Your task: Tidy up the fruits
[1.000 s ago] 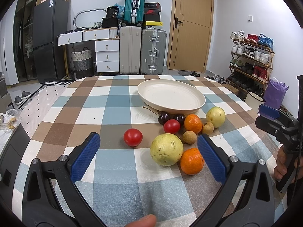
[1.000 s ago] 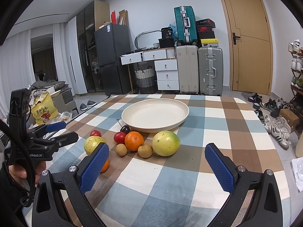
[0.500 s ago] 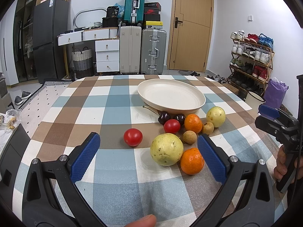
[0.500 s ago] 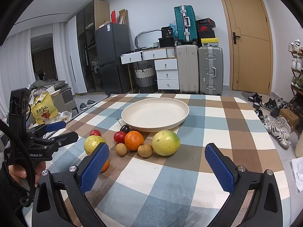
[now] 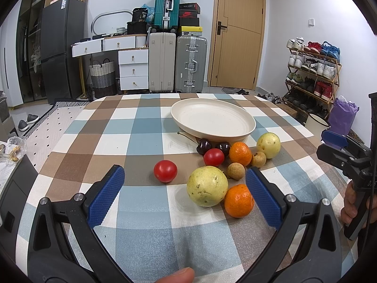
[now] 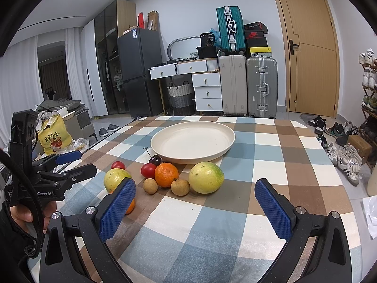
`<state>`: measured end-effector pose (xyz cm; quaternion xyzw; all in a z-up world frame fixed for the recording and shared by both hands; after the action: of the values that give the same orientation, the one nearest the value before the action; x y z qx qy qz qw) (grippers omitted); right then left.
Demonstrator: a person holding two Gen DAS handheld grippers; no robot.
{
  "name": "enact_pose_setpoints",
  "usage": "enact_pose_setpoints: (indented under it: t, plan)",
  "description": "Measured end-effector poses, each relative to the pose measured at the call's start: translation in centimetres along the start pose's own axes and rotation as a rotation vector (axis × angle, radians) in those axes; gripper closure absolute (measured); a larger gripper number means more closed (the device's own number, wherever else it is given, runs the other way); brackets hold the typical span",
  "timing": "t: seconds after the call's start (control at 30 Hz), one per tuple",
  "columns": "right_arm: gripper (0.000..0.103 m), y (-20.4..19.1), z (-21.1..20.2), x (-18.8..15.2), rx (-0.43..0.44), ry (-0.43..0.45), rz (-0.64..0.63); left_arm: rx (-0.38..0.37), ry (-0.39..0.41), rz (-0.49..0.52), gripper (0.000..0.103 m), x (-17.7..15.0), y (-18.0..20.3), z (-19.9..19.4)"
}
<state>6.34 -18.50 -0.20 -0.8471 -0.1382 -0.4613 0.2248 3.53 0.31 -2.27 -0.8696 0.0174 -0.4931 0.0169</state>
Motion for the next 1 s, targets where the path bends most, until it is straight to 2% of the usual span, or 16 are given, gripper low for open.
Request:
enact_pose_setpoints:
  t: [0.57,0.9,1.0]
  plan:
    - [0.000,0.7,0.6,-0.2,-0.035,-0.027,0.022,0.006,-0.008,-0.025,0.001,0.0,-0.2,0.6]
    - [0.000,1.0,3.3,-0.8,-0.044,-0.173,0.038,-0.006,-0.039,-0.039,0.001,-0.2,-0.5,1.3]
    - [0.000,1.5,4.6,-0.6,-0.018,-0.234,0.075,-0.023,-0.066,-0.038,0.001,-0.4,-0.3,2.0]
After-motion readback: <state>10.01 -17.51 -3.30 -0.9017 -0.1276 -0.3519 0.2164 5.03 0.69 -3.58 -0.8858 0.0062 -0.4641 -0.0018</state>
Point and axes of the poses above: each gripper's, at about its wrist camera, not at the fingertips, and z roughly the way its jaws point, y to its right, x to its top, the point moved 5 cm from there along z, roughly the way its jaws point, and after that the axes turned 8 degrees about z, right-handed, at the moved point
